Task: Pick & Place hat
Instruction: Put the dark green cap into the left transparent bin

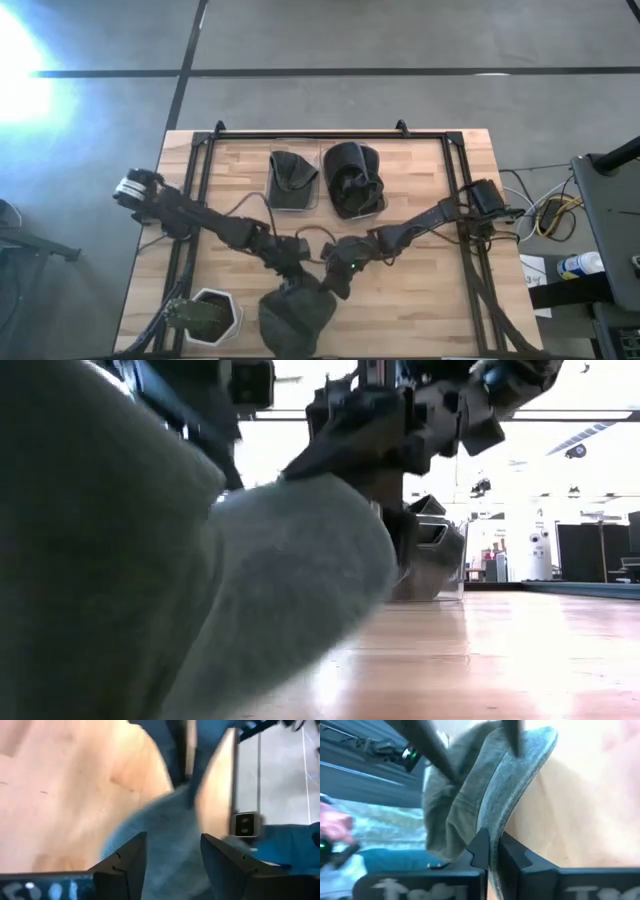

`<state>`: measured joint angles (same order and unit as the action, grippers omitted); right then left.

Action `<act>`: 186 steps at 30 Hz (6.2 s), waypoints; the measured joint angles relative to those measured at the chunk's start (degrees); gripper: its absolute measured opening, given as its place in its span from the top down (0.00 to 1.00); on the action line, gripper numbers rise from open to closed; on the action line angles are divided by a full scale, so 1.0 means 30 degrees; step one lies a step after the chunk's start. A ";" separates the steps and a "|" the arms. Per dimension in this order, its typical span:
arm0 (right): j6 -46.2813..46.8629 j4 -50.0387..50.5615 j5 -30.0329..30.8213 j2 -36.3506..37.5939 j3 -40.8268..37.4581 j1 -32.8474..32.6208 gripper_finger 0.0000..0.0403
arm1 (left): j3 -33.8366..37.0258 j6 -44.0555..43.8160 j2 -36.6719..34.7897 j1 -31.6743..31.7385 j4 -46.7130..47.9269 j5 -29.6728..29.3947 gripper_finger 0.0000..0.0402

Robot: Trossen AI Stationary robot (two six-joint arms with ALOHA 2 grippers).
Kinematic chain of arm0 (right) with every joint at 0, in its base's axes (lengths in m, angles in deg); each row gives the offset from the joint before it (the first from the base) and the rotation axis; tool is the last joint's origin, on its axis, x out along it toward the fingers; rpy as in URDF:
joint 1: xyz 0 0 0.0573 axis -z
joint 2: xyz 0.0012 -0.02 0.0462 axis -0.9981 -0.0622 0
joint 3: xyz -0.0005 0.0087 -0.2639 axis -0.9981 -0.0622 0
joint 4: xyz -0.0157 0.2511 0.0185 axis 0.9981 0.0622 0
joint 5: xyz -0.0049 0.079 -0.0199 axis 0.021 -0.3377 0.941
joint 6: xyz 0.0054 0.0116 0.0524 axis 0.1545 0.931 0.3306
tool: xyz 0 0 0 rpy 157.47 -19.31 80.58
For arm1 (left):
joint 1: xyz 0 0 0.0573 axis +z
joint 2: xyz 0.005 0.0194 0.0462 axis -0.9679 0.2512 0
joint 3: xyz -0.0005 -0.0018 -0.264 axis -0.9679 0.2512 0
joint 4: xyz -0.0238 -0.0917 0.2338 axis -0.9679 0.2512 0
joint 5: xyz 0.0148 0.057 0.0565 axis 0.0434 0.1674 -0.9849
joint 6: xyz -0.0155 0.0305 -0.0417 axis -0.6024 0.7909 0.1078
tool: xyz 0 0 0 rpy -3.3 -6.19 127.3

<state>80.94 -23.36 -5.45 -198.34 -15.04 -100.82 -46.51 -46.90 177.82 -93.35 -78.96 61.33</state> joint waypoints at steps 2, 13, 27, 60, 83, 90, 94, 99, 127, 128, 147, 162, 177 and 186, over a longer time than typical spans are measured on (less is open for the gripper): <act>-0.1042 0.1230 0.0846 0.1020 -0.0015 0.0164 0.97 | -0.0596 -0.0005 -0.1214 0.0060 0.1507 -0.0628 0.55; -0.6777 0.5273 1.1164 0.8427 -0.0036 0.1157 0.97 | -0.4098 0.0985 -0.7798 -0.0045 0.5334 -0.9112 0.55; -1.5965 0.5823 1.9963 0.9140 0.1702 0.2348 0.97 | -0.4326 0.2596 -0.9354 -0.0071 0.6190 -1.2681 0.55; -1.5359 2.3279 1.4786 -0.8209 2.2142 0.3728 0.68 | -0.4683 0.0105 -1.0905 -0.0093 1.1848 -1.3475 0.55; -1.5056 2.5062 1.5847 -0.5824 1.9487 0.3510 0.46 | -0.4205 -0.3750 -1.1025 -0.0071 1.8711 -1.5585 0.55; -1.4884 2.5066 1.5963 -0.3763 1.8604 0.3572 0.46 | -0.1925 -1.0001 -1.1340 0.0814 1.9817 -1.6751 0.55; -1.3262 2.4918 1.5851 -0.1996 1.6982 0.3546 0.46 | -0.0487 -1.1726 -1.1809 0.2412 1.9049 -1.7127 0.55; -1.0822 2.4529 1.5894 0.0680 1.3342 0.3498 0.46 | 0.1397 -1.1537 -1.2294 0.4802 1.5978 -1.6560 0.55; -0.5663 2.2879 1.6940 0.5775 0.6717 0.2337 0.46 | 0.6365 -0.7550 -0.8501 1.1015 0.0834 -0.8696 0.55; -0.5663 2.2879 1.6940 0.5775 0.6717 0.2337 0.46 | 0.6206 -0.7256 -0.8230 1.1010 0.0525 -0.8663 0.55; -0.4756 2.2316 1.6385 0.5846 0.6717 0.2376 0.46 | 0.0506 0.0245 -0.7906 1.1061 0.3523 -1.0092 0.55; -0.3346 1.9426 1.0374 0.4928 0.6688 0.5288 0.47 | 0.0501 0.0607 -0.9938 1.0343 0.6169 -0.5592 0.55; -0.3790 1.7397 0.7996 0.1268 0.6987 0.6507 0.47 | 0.0511 0.0410 -1.0156 0.9728 0.8821 -0.5806 0.55; -0.4022 1.7558 1.0105 0.2153 0.7048 0.6458 0.47 | 0.0526 0.0454 -1.0163 0.9728 0.9068 -0.5828 0.55</act>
<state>68.87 29.31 24.87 -191.88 6.11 -81.45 -44.93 -45.53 147.33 -64.16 -51.76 43.85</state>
